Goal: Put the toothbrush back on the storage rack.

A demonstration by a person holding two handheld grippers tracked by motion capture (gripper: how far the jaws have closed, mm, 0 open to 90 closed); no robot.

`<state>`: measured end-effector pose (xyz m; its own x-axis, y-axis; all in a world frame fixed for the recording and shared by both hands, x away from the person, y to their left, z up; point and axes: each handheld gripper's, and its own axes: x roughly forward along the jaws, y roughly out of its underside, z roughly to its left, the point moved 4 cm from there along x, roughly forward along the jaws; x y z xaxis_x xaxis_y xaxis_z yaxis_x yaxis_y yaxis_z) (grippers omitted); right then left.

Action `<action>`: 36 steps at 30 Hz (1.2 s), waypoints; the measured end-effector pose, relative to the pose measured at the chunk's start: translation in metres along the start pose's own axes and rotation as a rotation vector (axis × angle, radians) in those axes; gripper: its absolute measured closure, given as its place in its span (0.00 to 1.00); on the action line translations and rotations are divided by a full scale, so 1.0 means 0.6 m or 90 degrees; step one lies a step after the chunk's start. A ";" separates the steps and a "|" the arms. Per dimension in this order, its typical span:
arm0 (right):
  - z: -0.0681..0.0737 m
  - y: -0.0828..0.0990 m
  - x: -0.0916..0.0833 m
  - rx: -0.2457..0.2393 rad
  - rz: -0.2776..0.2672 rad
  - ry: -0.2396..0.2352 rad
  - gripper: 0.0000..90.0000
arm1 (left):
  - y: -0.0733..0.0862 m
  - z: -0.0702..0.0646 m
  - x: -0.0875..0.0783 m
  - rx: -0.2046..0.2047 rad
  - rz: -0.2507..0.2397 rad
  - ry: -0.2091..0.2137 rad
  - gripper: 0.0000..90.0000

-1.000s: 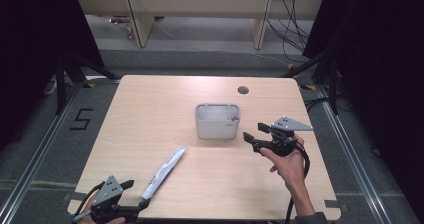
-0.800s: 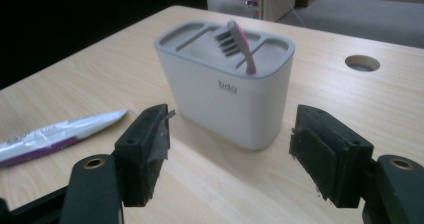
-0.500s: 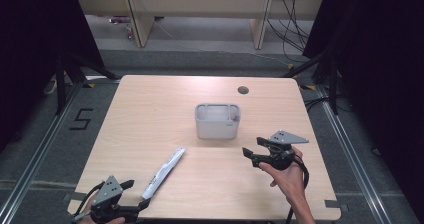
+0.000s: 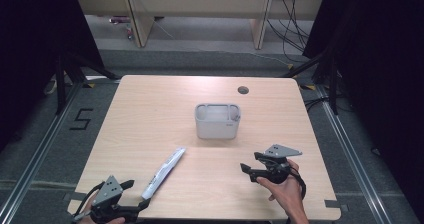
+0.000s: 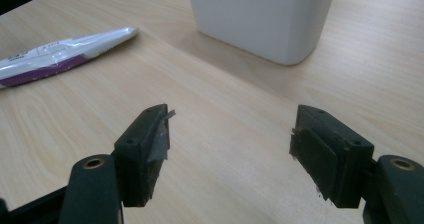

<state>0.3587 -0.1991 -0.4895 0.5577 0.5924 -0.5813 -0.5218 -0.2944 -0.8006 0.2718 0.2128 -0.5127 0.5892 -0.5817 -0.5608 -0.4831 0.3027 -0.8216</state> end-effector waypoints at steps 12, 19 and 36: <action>0.015 0.029 -0.013 -0.013 0.017 0.003 0.35 | -0.001 -0.002 0.001 -0.008 -0.007 0.003 0.18; 0.030 0.043 -0.020 -0.008 0.022 -0.012 0.35 | -0.001 -0.001 0.003 -0.002 -0.001 0.005 0.18; 0.055 0.086 -0.036 -0.062 0.059 0.005 0.35 | -0.003 -0.002 0.010 -0.010 0.007 0.005 0.18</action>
<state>0.2982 -0.2022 -0.5132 0.5152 0.5530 -0.6548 -0.5063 -0.4200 -0.7531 0.2751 0.2079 -0.5145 0.5792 -0.5841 -0.5686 -0.4992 0.2973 -0.8139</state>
